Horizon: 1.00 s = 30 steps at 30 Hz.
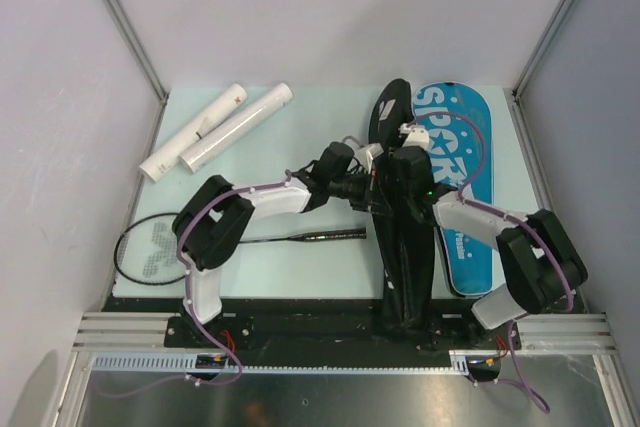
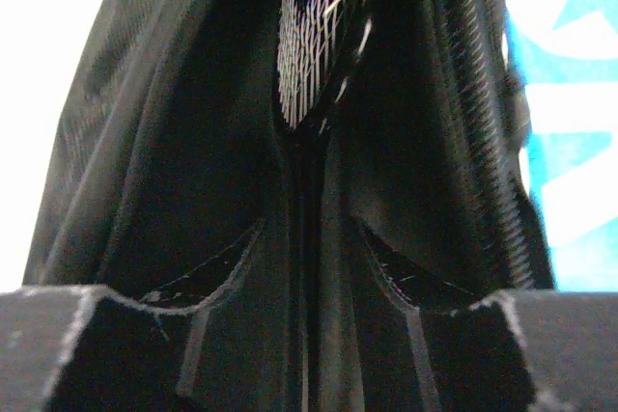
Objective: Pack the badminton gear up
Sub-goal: Place the racket in the racket bag, then adjust the racket at the center of the board.
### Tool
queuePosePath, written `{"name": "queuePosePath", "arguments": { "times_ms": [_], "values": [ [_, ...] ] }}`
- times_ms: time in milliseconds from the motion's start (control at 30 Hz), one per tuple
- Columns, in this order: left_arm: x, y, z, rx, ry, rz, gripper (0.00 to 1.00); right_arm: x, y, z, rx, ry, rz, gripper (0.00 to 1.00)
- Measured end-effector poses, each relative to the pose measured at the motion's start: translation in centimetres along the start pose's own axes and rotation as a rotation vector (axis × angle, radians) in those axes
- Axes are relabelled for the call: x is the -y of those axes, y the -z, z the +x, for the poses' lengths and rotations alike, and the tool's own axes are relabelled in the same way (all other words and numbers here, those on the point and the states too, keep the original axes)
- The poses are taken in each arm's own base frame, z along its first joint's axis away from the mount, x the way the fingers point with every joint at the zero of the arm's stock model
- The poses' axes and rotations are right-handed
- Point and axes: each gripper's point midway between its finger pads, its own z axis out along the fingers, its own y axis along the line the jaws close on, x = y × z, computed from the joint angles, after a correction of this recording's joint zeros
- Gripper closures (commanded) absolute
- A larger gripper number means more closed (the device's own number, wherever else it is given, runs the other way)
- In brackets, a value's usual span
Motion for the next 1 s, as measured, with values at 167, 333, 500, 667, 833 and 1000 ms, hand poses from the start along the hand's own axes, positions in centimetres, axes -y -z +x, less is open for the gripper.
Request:
{"name": "queuePosePath", "arguments": {
  "times_ms": [167,333,500,667,833,1000],
  "values": [
    [0.3,0.1,1.0,-0.035,0.007,0.033,1.00,0.6,3.0,-1.2,-0.077,-0.010,-0.118,0.34],
    [0.5,0.3,0.9,-0.037,0.015,0.049,1.00,0.6,8.1,-3.6,-0.107,-0.071,-0.221,0.26],
    [0.4,0.6,0.5,-0.033,0.041,0.051,1.00,3.1,9.9,-1.6,-0.211,-0.098,-0.161,0.27],
    [0.5,1.0,-1.8,0.008,0.078,0.053,1.00,2.0,12.6,-0.3,-0.229,0.004,-0.247,0.26],
    [-0.5,1.9,-6.0,0.088,0.127,0.043,1.00,-4.0,17.2,-0.2,-0.126,0.190,-0.495,0.27],
    [-1.7,2.5,-9.7,0.147,0.148,0.034,0.99,-7.8,20.2,1.1,-0.056,0.367,-0.680,0.27]
  ]
}}
